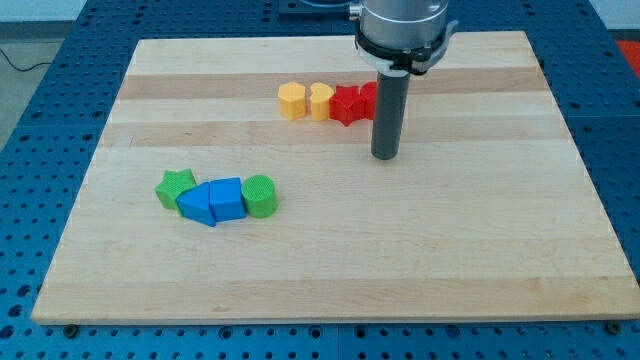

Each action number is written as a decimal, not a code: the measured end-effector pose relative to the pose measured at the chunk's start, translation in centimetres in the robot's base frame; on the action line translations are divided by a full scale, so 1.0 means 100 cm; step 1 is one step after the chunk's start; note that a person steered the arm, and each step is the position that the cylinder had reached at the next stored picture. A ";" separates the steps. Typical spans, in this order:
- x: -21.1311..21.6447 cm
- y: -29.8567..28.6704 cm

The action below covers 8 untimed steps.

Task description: Separate red blocks from yellow blocks

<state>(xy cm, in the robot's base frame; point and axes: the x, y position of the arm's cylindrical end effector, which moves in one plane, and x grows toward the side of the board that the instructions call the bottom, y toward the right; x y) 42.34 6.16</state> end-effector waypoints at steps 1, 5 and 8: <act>-0.003 0.040; -0.135 0.024; -0.100 -0.057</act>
<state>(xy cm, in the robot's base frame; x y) 32.31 0.46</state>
